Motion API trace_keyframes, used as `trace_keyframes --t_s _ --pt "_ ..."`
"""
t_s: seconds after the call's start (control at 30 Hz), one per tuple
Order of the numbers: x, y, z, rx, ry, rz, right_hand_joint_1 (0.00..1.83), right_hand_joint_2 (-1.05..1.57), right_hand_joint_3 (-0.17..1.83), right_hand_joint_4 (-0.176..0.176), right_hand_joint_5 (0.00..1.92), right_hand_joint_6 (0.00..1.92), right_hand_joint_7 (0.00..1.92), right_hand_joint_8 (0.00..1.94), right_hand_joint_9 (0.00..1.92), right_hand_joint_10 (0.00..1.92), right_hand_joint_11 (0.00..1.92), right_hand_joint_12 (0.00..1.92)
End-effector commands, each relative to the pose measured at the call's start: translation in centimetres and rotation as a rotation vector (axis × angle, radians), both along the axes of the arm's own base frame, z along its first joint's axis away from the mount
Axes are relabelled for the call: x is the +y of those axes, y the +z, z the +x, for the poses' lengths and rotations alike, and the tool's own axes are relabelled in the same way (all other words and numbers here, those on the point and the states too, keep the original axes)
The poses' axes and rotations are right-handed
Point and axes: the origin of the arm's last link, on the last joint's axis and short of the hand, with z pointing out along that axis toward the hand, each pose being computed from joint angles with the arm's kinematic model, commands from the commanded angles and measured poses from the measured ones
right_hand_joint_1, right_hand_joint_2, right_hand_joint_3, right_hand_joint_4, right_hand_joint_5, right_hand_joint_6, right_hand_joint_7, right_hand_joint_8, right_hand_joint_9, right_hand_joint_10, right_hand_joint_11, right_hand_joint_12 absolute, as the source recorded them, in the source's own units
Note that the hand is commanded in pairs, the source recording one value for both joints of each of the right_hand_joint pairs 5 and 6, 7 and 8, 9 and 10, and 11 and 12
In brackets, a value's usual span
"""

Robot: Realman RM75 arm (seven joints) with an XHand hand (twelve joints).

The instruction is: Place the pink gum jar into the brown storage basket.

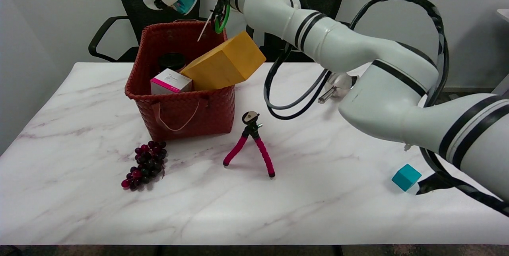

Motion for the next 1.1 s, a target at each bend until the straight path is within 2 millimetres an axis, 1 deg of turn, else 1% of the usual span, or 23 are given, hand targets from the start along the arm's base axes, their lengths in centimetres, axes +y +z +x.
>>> trace_keyframes --t_s 0.03,0.1,0.23,0.4,0.63,0.77,0.83,0.87,0.9,0.97,1.0,1.03,1.07,1.1 --pt "-0.3 -1.6 0.0 0.172 -0.053 -0.003 1.25 0.33 1.18 0.0 0.81 0.81 1.17 1.17 1.07 1.07 0.83 0.83" --pt "-0.2 -2.0 0.3 0.2 -0.047 0.003 1.29 0.3 1.15 0.0 0.72 0.72 1.1 1.1 1.01 1.01 0.77 0.77" --pt "-0.1 -2.6 0.7 0.215 -0.036 0.014 1.28 0.24 1.14 0.0 0.65 0.65 1.06 1.06 0.96 0.96 0.69 0.69" --pt "0.0 -2.8 0.3 0.212 -0.059 0.022 1.29 0.19 1.14 0.0 0.62 0.62 1.04 1.04 0.93 0.93 0.65 0.65" --pt "0.2 -3.2 -0.8 0.215 -0.089 0.032 1.28 0.17 1.1 0.0 0.59 0.59 1.02 1.02 0.89 0.89 0.59 0.59" --pt "0.1 -3.2 -0.2 0.214 -0.078 0.028 1.29 0.16 1.09 0.0 0.57 0.57 1.01 1.01 0.88 0.88 0.58 0.58" --pt "0.1 -3.2 0.2 0.221 -0.07 0.029 1.26 0.13 1.07 0.0 0.52 0.52 1.0 1.0 0.87 0.87 0.57 0.57" --pt "0.1 -3.3 0.5 0.226 -0.061 0.031 1.24 0.11 1.03 0.0 0.41 0.41 0.94 0.94 0.83 0.83 0.57 0.57" --pt "0.2 -3.3 0.6 0.229 -0.059 0.031 1.24 0.06 1.03 0.0 0.34 0.34 0.86 0.86 0.74 0.74 0.56 0.56" --pt "0.2 -3.3 0.8 0.23 -0.051 0.033 1.22 -0.13 1.02 0.0 0.23 0.23 0.69 0.69 0.52 0.52 0.49 0.49" --pt "0.2 -3.3 0.9 0.226 -0.048 0.036 1.2 -0.28 0.93 0.0 0.13 0.13 0.48 0.48 0.38 0.38 0.35 0.35" --pt "0.2 -3.2 1.1 0.223 -0.048 0.036 1.19 -0.38 0.83 0.0 0.07 0.07 0.3 0.3 0.29 0.29 0.2 0.2" --pt "0.2 -3.2 1.4 0.225 -0.042 0.037 1.18 -0.44 0.76 0.0 0.03 0.03 0.18 0.18 0.18 0.18 0.08 0.08" --pt "0.2 -3.2 1.8 0.227 -0.028 0.038 1.16 -0.48 0.72 0.0 0.0 0.0 0.07 0.07 0.08 0.08 0.02 0.02"
